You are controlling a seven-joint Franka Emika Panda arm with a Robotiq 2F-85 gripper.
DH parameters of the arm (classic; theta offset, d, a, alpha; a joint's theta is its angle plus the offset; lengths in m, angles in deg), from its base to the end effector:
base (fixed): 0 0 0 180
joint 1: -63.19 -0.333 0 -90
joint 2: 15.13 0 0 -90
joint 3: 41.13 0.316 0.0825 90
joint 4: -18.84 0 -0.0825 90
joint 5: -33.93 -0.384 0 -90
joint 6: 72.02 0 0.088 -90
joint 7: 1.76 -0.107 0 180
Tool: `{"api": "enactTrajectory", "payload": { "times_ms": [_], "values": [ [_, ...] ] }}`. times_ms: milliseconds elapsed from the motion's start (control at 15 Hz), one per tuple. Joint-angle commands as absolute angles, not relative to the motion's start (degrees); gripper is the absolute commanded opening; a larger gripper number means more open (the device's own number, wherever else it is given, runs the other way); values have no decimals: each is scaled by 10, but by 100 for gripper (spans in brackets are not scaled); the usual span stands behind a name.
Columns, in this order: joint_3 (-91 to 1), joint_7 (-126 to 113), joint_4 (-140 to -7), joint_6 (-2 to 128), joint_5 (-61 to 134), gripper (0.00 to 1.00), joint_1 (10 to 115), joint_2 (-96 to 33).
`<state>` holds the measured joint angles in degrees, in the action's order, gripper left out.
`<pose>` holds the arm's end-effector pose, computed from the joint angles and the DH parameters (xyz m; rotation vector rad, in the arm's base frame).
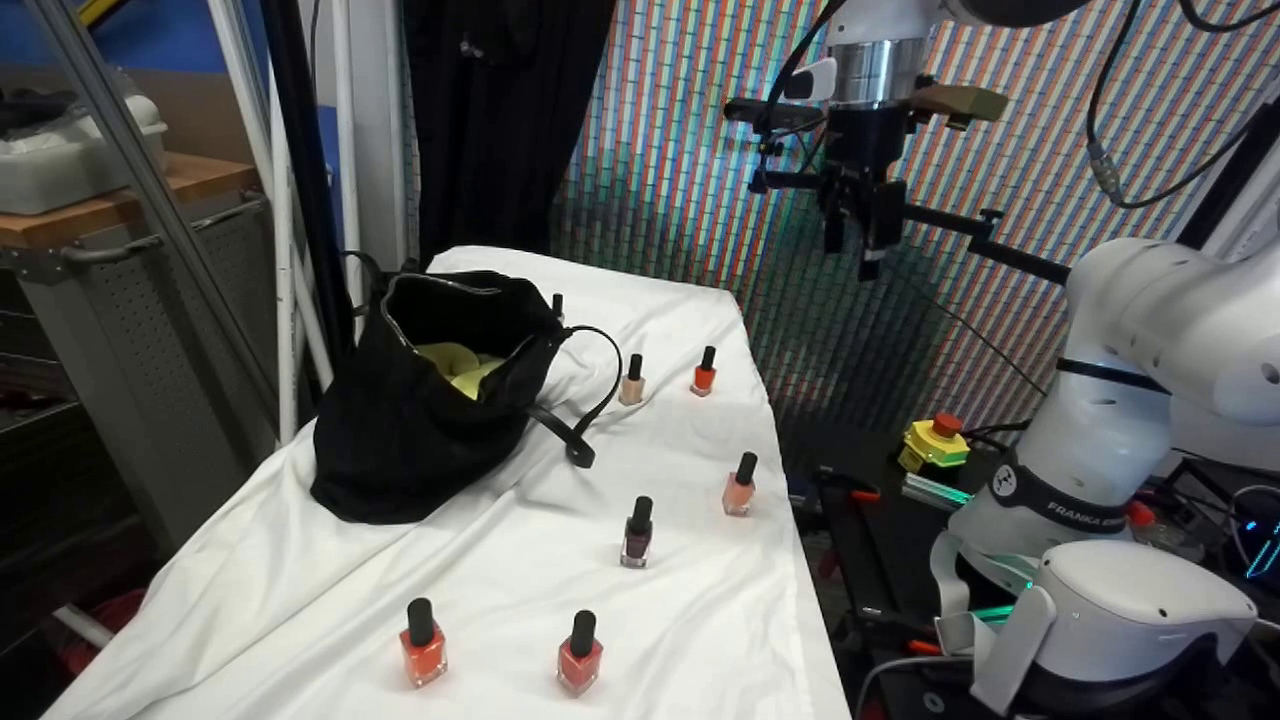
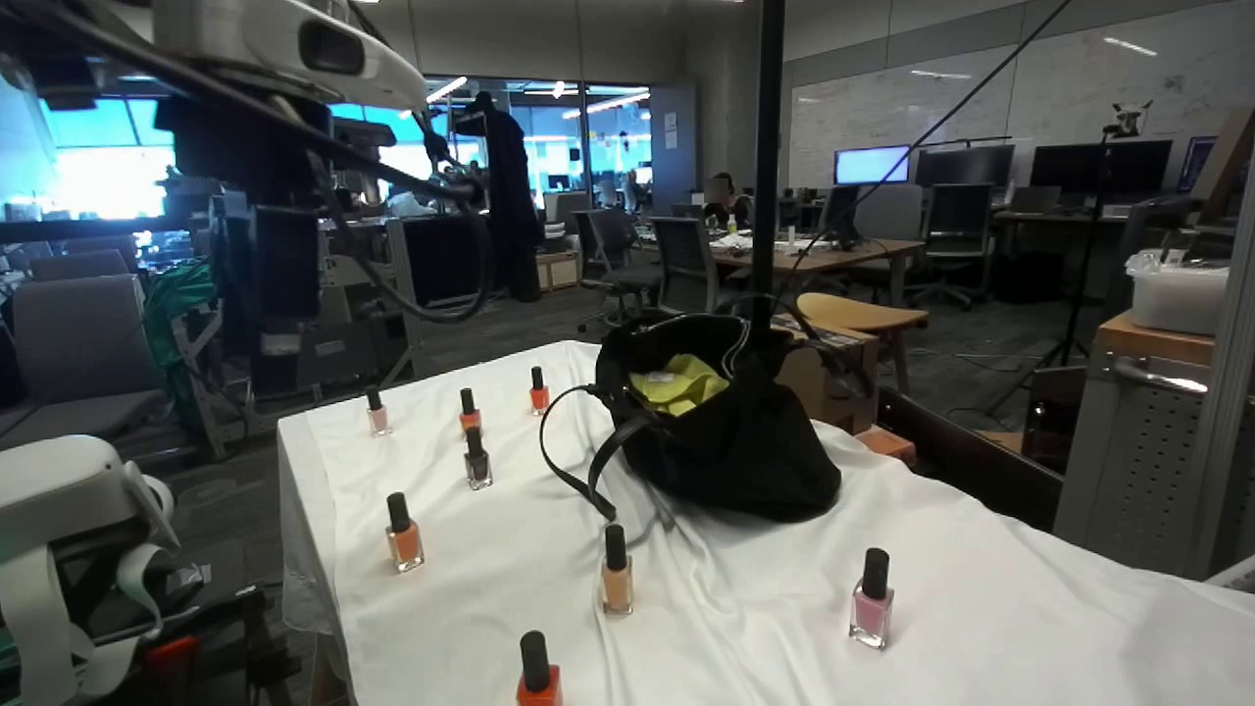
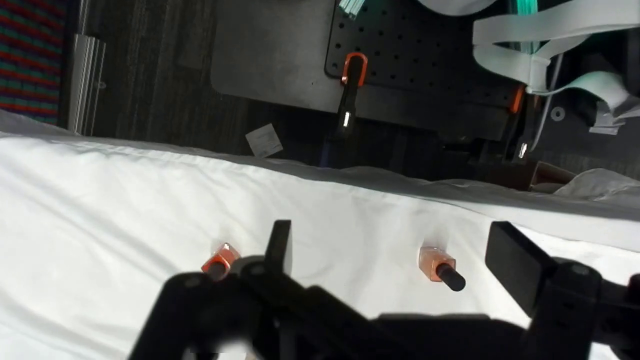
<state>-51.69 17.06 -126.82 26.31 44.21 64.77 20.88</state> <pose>0.3265 -0.0894 0.4596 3.0935 0.3206 -0.3316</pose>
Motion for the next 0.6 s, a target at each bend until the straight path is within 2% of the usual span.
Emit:
{"api": "enactTrajectory", "payload": {
  "times_ms": [0,533],
  "values": [
    [-505,173,-1289,346,450,100,641,157],
    [-471,181,-1324,438,437,100,622,72]
  ]
}}
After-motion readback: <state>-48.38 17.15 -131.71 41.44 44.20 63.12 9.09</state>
